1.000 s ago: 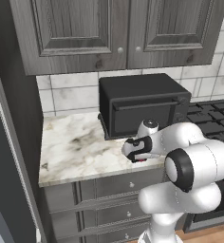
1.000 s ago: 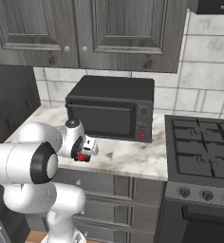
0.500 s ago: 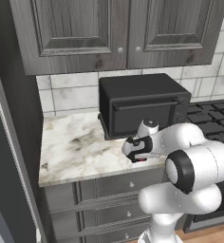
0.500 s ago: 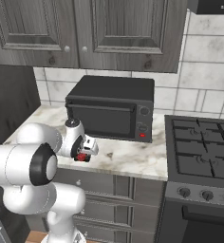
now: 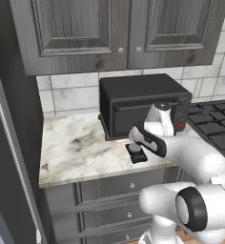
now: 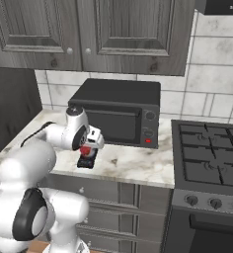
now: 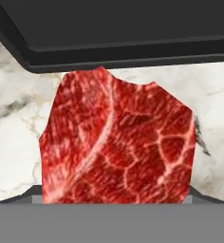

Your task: Take the steak from the fridge and place it on the digital scale on the counter by the fridge. Wait a few seconds for a reading, then move it to the plate on the dining counter.

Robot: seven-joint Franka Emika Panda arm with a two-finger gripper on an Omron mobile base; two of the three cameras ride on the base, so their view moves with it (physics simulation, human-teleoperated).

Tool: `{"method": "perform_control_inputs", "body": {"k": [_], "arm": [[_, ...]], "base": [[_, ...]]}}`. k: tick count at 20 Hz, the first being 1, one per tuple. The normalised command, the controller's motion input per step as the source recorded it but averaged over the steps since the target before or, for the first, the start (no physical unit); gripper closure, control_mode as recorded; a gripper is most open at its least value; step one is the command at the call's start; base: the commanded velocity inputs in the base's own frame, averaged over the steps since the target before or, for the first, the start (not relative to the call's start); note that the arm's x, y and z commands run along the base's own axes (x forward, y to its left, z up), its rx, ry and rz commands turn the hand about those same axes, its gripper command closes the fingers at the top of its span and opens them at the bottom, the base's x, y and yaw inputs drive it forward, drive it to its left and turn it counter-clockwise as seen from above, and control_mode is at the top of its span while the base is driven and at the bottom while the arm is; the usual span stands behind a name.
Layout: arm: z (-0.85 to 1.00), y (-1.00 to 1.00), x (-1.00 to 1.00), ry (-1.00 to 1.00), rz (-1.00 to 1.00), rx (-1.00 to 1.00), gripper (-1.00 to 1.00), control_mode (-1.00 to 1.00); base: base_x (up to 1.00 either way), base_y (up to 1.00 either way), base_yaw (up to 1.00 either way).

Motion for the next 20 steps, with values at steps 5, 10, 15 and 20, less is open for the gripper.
{"method": "perform_control_inputs", "body": {"k": [5, 10, 15, 20], "arm": [[0.87, -0.34, -0.59, 0.06, 0.00, 0.00, 1.00, -1.00], [0.39, -0.38, -0.95, 0.03, 0.00, 0.00, 1.00, -1.00], [0.34, -0.19, -0.96, 0.00, 0.00, 0.00, 1.00, -1.00], [0.28, 0.04, -0.32, 0.00, 0.00, 0.00, 1.00, -1.00]], "base": [[0.00, 0.00, 0.00], [0.00, 0.00, 0.00], [0.00, 0.00, 0.00], [0.00, 0.00, 0.00]]}}
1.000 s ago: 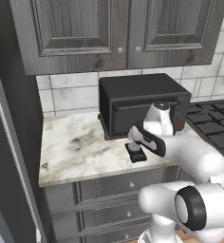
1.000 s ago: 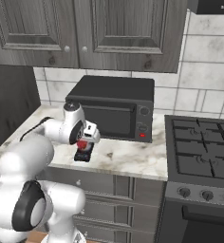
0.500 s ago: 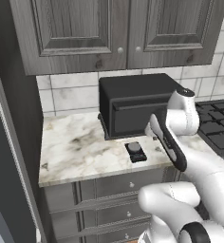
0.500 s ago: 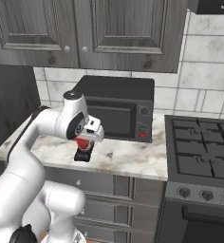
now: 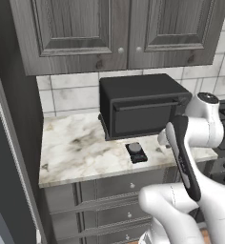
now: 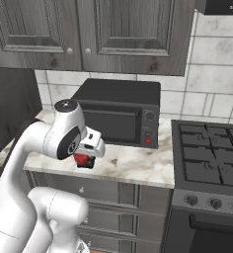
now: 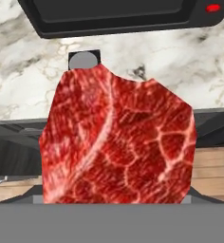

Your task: Take the steak from the fridge and place it on the digital scale on the counter by the fridge. Wait a few seconds for a reading, then move it to the plate on the dining counter.

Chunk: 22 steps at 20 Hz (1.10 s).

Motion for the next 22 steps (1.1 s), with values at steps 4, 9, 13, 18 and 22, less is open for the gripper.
{"method": "perform_control_inputs", "body": {"k": [4, 9, 13, 18, 22], "arm": [[0.01, 0.00, -0.02, -0.02, 0.00, 0.00, 1.00, -1.00], [0.00, 0.00, 0.00, 0.00, 0.00, 0.00, 1.00, -1.00], [0.00, 0.00, 0.00, 0.00, 0.00, 0.00, 1.00, -1.00], [0.00, 0.00, -0.02, 0.00, 0.00, 0.00, 1.00, 1.00], [0.00, 0.00, 0.00, 0.00, 0.00, 0.00, 1.00, 1.00]], "base": [[0.00, 0.00, 0.00], [0.00, 0.00, 0.00], [0.00, 0.00, 0.00], [-0.60, -0.44, -0.32], [-0.46, -0.19, -0.70]]}}
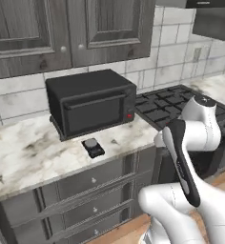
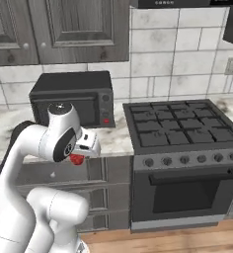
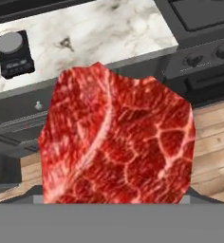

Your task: Take the steak from the fridge and place it on the digital scale on the counter by the fridge. Wait a few seconds for a reading, then move it to the plate on the dining counter.

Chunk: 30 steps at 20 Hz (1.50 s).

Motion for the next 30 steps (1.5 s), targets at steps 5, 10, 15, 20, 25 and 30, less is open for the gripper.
{"method": "perform_control_inputs", "body": {"k": [5, 10, 15, 20, 25, 30], "arm": [[0.00, 0.00, 0.00, 0.00, 0.00, 0.00, 1.00, 1.00], [0.00, 0.00, 0.00, 0.00, 0.00, 0.00, 1.00, 1.00], [0.00, 0.00, 0.00, 0.00, 0.00, 0.00, 1.00, 1.00], [0.00, 0.00, 0.00, 0.00, 0.00, 0.00, 1.00, 1.00], [0.00, 0.00, 0.00, 0.00, 0.00, 0.00, 1.00, 1.00], [0.00, 0.00, 0.00, 0.00, 0.00, 0.00, 1.00, 1.00]], "base": [[-0.18, -0.04, -0.77], [0.07, 0.00, -0.86], [0.19, 0.00, -0.87], [0.28, 0.00, -0.85], [0.28, 0.00, -0.85], [0.30, 0.00, -0.85]]}}
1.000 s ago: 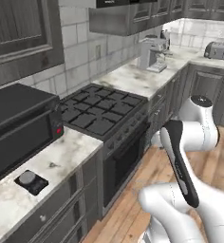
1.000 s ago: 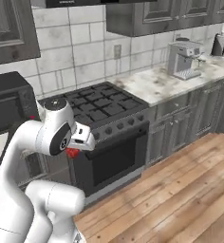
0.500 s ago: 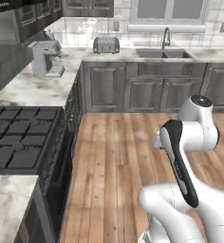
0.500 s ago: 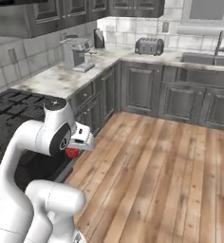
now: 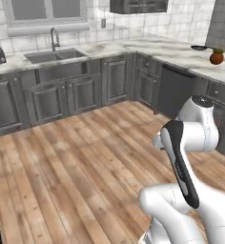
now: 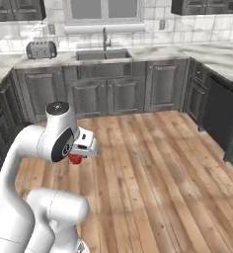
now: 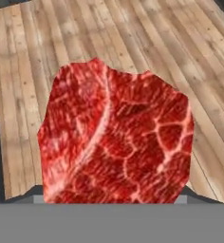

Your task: Take the steak from the fridge and place it on the digital scale on the counter by the fridge. Wait a few seconds for a reading, then move it to the plate on the dining counter.

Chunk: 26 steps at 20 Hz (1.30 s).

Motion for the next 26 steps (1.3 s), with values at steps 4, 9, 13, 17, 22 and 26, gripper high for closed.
{"method": "perform_control_inputs", "body": {"k": [4, 9, 13, 17, 22, 26], "arm": [[0.00, 0.00, 0.00, 0.00, 0.00, 0.00, 1.00, 1.00], [0.00, 0.00, 0.00, 0.00, 0.00, 0.00, 1.00, 1.00], [0.00, 0.00, 0.00, 0.00, 0.00, 0.00, 1.00, 1.00], [0.00, 0.00, 0.00, 0.00, 0.00, 0.00, 1.00, 1.00], [0.00, 0.00, 0.00, 0.00, 0.00, 0.00, 1.00, 1.00], [0.00, 0.00, 0.00, 0.00, 0.00, 0.00, 1.00, 1.00]], "base": [[0.36, 0.00, -0.83], [0.39, 0.00, -0.83], [0.44, 0.00, -0.79], [0.50, -0.11, -0.73], [0.84, -0.45, -0.50], [1.00, -0.79, 0.12]]}}
